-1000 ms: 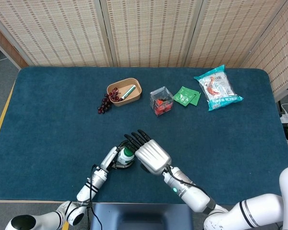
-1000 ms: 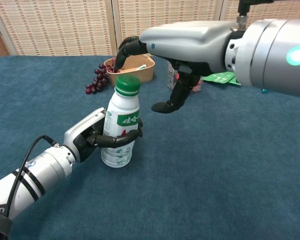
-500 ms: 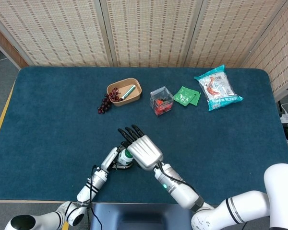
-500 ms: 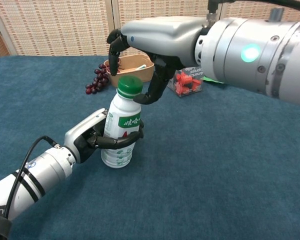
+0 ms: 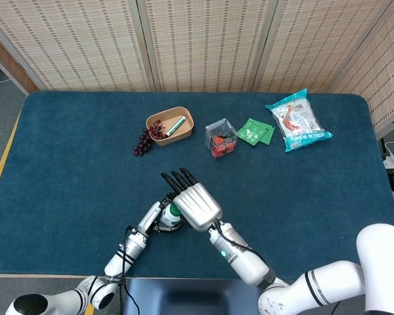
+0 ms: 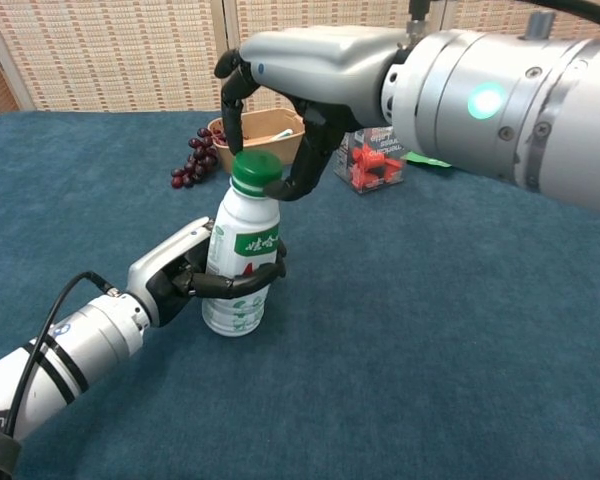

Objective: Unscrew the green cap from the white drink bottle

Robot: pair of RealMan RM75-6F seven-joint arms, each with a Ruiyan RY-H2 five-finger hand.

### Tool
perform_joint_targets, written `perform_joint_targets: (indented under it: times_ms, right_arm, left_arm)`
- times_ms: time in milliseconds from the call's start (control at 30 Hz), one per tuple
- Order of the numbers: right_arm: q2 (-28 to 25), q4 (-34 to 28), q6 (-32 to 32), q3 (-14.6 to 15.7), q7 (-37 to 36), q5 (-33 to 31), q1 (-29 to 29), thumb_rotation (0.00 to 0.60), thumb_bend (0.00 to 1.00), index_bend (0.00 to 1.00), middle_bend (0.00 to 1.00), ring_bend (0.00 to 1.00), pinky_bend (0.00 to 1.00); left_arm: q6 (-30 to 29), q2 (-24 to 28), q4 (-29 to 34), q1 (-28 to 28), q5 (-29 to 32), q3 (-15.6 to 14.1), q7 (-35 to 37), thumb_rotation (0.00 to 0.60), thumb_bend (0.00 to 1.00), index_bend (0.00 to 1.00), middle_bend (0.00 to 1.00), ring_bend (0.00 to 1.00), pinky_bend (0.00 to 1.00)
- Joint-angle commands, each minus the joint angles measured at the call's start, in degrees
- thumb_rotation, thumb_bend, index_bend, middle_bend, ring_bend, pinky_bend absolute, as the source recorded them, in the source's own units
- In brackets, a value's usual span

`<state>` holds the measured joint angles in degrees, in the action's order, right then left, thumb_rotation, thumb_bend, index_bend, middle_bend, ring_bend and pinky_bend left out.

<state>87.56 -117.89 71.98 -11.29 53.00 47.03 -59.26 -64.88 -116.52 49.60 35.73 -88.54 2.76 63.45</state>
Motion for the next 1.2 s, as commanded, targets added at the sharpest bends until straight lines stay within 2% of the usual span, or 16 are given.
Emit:
perform_joint_targets:
  times_ms: [33,200,433,533,600,733,967,1067,1133,1200]
  right_arm:
    - [0.3,0.1,0.3,0.0,-0.1,0.4,0.0,0.6,0.21,0.47,0.0,0.0,0.0]
    - [0.0,-0.1,1.4,0.0,-1.1,2.9,0.8,0.6,0.21,0.56,0.02,0.0,0.01]
    - [-3.0,-1.5,2.9,0.4,-2.6,5.5,2.8,0.6,0.21,0.58,0.04,0.0,0.02]
    - [-6.0,-2.3,3.3,2.6,-3.4,6.7,5.0,0.6,0.21,0.58,0.04,0.0,0.02]
    - [-8.2,-2.0,3.3,5.3,-4.6,8.3,7.1,0.6,0.21,0.58,0.04,0.0,0.02]
    - [-10.5,2.6,2.1,10.6,-8.0,11.6,11.0,0.6,0.21,0.58,0.04,0.0,0.02]
    - [-10.3,9.1,-2.0,13.4,-12.0,13.2,13.6,0.6,0.21,0.57,0.04,0.0,0.02]
    - [-10.1,10.0,-3.4,14.0,-11.1,13.0,14.0,0.6,0.21,0.5,0.04,0.0,0.02]
    - [-10.3,10.1,-4.6,14.2,-10.4,12.5,13.9,0.6,0.21,0.41,0.04,0.0,0.02]
    - [-10.8,9.7,-5.8,14.3,-9.7,11.7,13.8,0.6,0.21,0.26,0.03,0.0,0.01]
  left_arm:
    - [0.0,0.0,0.0,0.0,0.0,0.0,-0.1,0.6,0.89,0.7,0.78,0.24,0.0]
    - [0.0,-0.1,-0.2,0.1,0.1,0.2,0.0,0.6,0.89,0.7,0.78,0.24,0.0]
    - [-0.3,0.1,-0.3,-0.1,0.0,0.2,0.4,0.6,0.88,0.7,0.78,0.24,0.0]
    - [-1.1,0.1,-0.2,-0.3,0.1,0.5,0.7,0.6,0.87,0.69,0.77,0.24,0.0]
    - [-1.5,0.2,0.0,-0.3,0.1,0.7,0.7,0.6,0.86,0.69,0.76,0.23,0.0]
    - [-0.9,0.3,-0.1,-0.1,0.1,0.7,0.5,0.6,0.85,0.68,0.74,0.22,0.0]
    - [-1.6,-0.1,-0.3,-0.5,0.4,0.9,0.1,0.6,0.82,0.68,0.72,0.21,0.0]
    - [-2.0,-0.1,-0.3,-0.6,0.4,1.0,0.7,0.6,0.8,0.68,0.7,0.2,0.0]
    - [-2.2,-0.2,-0.3,-0.6,0.3,0.9,0.9,0.6,0.78,0.68,0.67,0.18,0.0]
    - [-2.5,-0.3,-0.6,-0.7,0.1,0.9,0.9,0.6,0.76,0.66,0.62,0.16,0.0]
